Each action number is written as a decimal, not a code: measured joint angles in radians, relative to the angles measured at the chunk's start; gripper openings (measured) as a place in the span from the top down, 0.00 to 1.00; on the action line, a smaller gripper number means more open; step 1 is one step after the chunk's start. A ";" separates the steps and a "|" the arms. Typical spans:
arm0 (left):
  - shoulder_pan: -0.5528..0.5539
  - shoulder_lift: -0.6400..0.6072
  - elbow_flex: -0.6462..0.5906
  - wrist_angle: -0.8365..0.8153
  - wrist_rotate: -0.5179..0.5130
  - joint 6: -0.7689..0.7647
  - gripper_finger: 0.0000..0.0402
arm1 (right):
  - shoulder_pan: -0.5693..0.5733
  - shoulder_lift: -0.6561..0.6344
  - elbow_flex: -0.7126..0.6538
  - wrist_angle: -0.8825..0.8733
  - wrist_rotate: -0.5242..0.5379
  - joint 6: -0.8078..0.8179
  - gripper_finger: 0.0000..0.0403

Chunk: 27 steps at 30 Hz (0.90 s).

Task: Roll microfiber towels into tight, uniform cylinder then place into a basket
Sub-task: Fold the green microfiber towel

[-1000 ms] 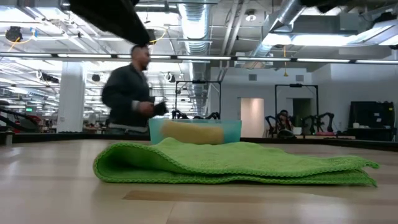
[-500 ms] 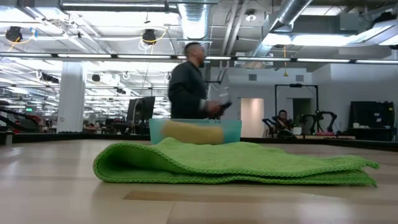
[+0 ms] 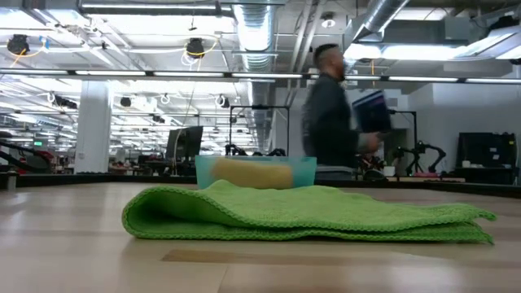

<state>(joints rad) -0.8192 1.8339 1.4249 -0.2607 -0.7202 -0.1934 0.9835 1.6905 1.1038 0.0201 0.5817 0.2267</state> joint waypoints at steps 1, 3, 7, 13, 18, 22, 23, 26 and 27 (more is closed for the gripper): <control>0.000 0.000 -0.003 -0.024 -0.022 0.000 0.62 | -0.004 0.000 0.000 -0.011 0.002 0.000 0.61; 0.001 0.000 -0.008 -0.080 -0.048 -0.018 0.62 | -0.010 0.000 0.000 -0.039 0.005 0.000 0.60; 0.008 0.000 -0.015 -0.146 -0.051 -0.077 0.62 | -0.027 0.000 0.000 -0.092 0.008 0.001 0.58; 0.020 0.000 -0.015 -0.185 -0.047 -0.077 0.62 | -0.052 0.000 0.000 -0.162 0.007 0.002 0.57; 0.035 0.000 -0.016 -0.242 0.062 -0.080 0.62 | -0.065 0.000 0.000 -0.251 -0.003 0.048 0.57; 0.050 0.000 -0.016 -0.242 0.139 -0.081 0.62 | -0.070 0.000 0.000 -0.267 -0.004 0.053 0.56; 0.053 0.000 -0.016 -0.243 0.139 -0.081 0.62 | -0.072 0.000 0.000 -0.268 -0.004 0.053 0.56; 0.063 0.000 -0.016 -0.242 0.143 -0.081 0.62 | -0.088 0.000 0.000 -0.274 -0.003 0.054 0.56; 0.066 0.000 -0.016 -0.242 0.153 -0.082 0.62 | -0.094 0.006 0.000 -0.273 -0.003 0.054 0.56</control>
<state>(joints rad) -0.7528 1.8339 1.4086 -0.5031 -0.5668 -0.2752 0.8895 1.6960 1.1037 -0.2531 0.5788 0.2803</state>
